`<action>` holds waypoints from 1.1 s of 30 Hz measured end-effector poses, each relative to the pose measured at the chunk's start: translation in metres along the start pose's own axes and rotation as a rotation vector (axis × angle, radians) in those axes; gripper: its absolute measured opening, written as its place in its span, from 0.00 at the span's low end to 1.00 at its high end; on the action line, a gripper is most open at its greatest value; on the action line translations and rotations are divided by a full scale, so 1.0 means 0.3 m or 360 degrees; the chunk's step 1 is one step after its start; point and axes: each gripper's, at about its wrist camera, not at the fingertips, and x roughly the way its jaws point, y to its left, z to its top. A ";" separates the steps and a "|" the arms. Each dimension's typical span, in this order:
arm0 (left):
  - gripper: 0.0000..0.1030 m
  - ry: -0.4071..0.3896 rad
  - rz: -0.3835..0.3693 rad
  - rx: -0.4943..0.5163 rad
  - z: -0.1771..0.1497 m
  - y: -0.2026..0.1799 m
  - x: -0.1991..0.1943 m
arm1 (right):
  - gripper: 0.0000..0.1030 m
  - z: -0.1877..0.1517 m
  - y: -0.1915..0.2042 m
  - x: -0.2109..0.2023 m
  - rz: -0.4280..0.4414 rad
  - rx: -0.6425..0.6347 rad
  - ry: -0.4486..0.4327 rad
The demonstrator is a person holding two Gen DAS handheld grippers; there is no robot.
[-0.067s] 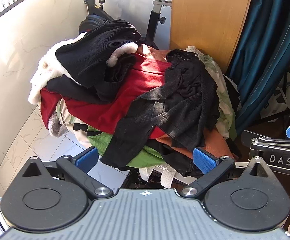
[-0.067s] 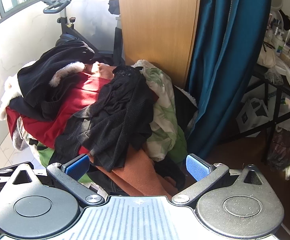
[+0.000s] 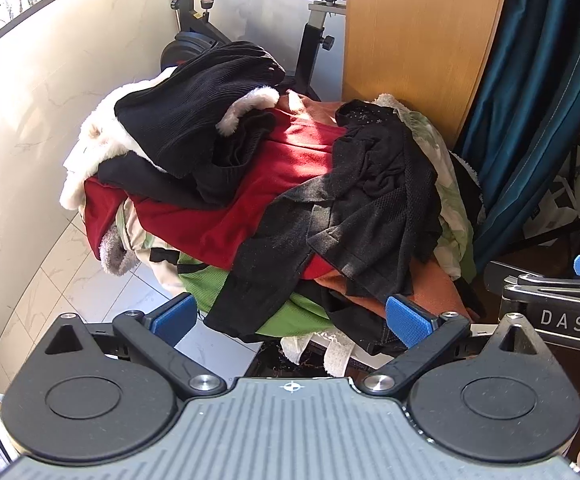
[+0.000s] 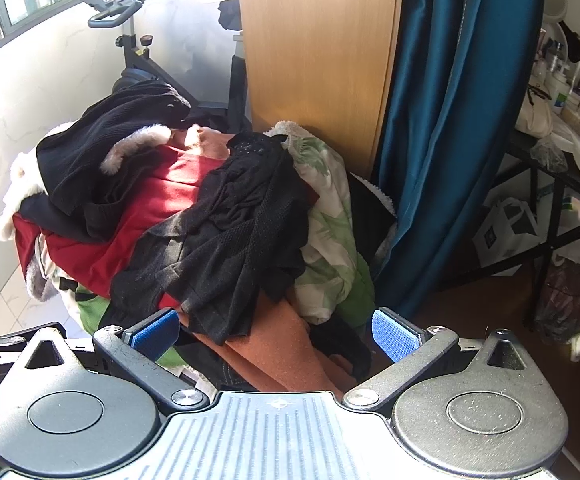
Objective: Fold clothes
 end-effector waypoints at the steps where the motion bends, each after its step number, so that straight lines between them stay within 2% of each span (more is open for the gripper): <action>1: 0.99 0.0003 0.0004 -0.0007 -0.004 -0.020 0.000 | 0.99 0.000 0.001 -0.001 -0.0004 -0.0004 -0.0008; 5: 0.99 0.0041 -0.0018 -0.0079 0.024 -0.034 -0.010 | 0.99 0.001 0.003 -0.002 -0.0010 0.0002 -0.0015; 9: 0.99 -0.0015 0.0047 -0.0119 0.008 -0.049 -0.030 | 0.99 0.013 0.008 -0.003 -0.0007 0.0017 -0.0007; 33: 0.99 -0.0032 0.0071 -0.0216 -0.013 0.013 -0.037 | 0.99 0.036 0.073 -0.014 0.0037 -0.0083 -0.0020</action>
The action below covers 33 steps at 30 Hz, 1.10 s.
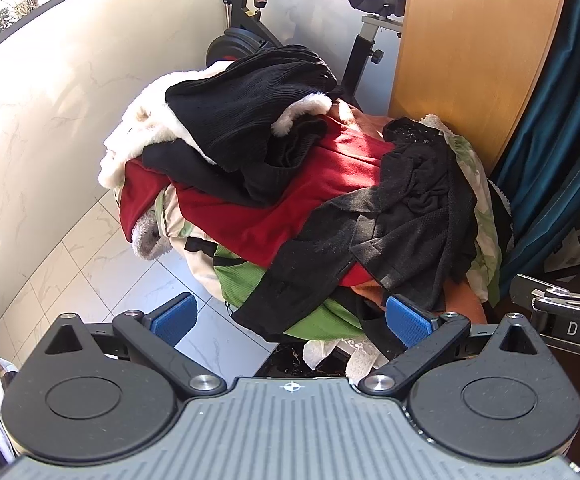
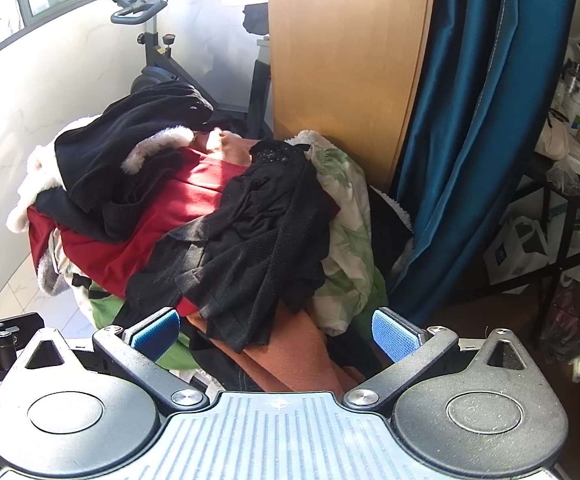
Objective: Fold clothes
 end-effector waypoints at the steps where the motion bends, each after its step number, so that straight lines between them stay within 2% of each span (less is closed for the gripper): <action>1: 0.99 0.0001 0.0000 -0.0003 -0.001 0.000 0.001 | 0.99 0.001 0.000 0.001 0.0000 0.0000 0.0000; 33: 0.99 0.0060 0.0001 -0.0047 0.015 -0.007 0.043 | 0.99 0.008 -0.032 0.041 -0.0004 0.0044 0.0027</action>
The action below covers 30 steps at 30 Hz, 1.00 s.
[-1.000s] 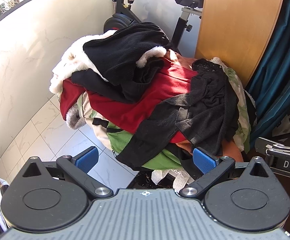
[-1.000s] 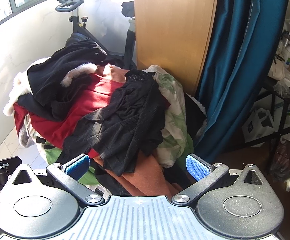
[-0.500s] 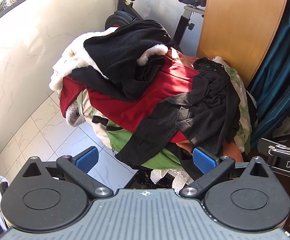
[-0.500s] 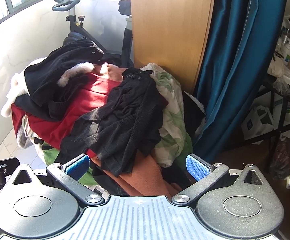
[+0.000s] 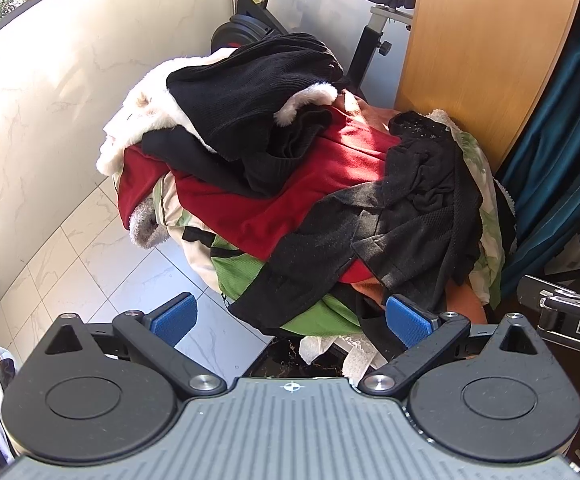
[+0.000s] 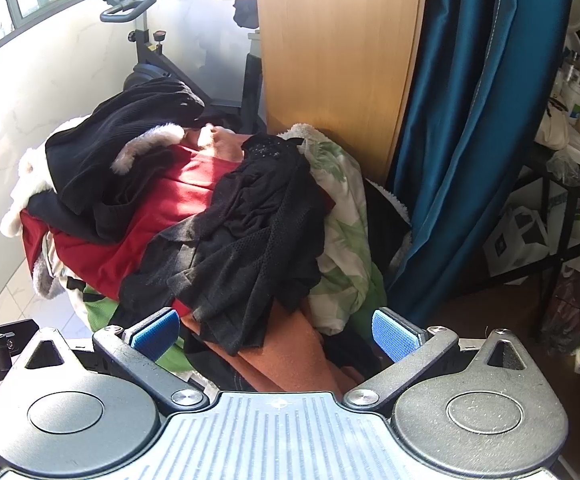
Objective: Fold clothes
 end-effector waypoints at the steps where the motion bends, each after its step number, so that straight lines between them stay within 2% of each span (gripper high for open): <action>1: 0.99 0.0001 0.0000 -0.0001 0.000 0.000 0.001 | 0.99 0.000 -0.001 0.001 0.0000 0.0003 0.0002; 30: 1.00 0.0022 -0.0033 -0.0120 -0.001 0.026 0.028 | 0.99 0.008 -0.025 0.031 0.0062 0.0050 0.0013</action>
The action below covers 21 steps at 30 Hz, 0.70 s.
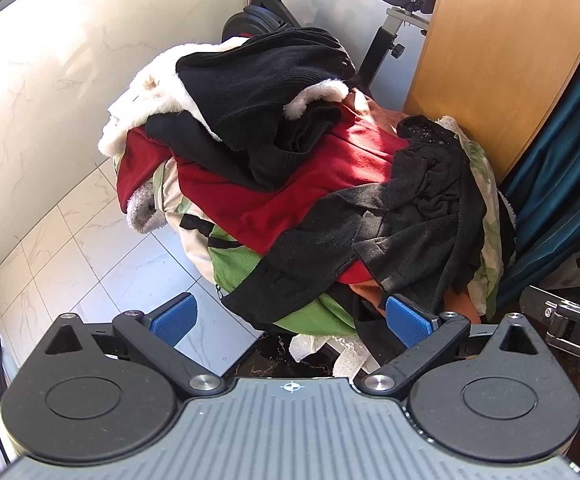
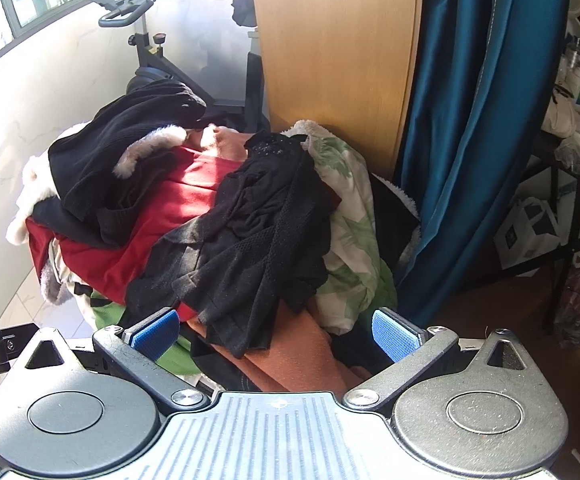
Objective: Fold clothes
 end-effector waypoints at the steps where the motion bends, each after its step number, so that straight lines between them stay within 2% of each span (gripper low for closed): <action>1: 1.00 0.0002 -0.0001 -0.0002 0.001 -0.001 0.002 | 0.99 0.001 -0.002 0.003 0.0003 0.0003 0.0003; 10: 1.00 0.0023 0.0007 -0.0036 0.003 -0.001 0.025 | 0.99 0.013 -0.021 0.036 0.0045 0.0037 0.0024; 21: 1.00 -0.0012 0.0056 -0.0132 0.027 0.040 0.032 | 0.99 0.062 -0.025 0.072 0.0082 0.0050 0.0007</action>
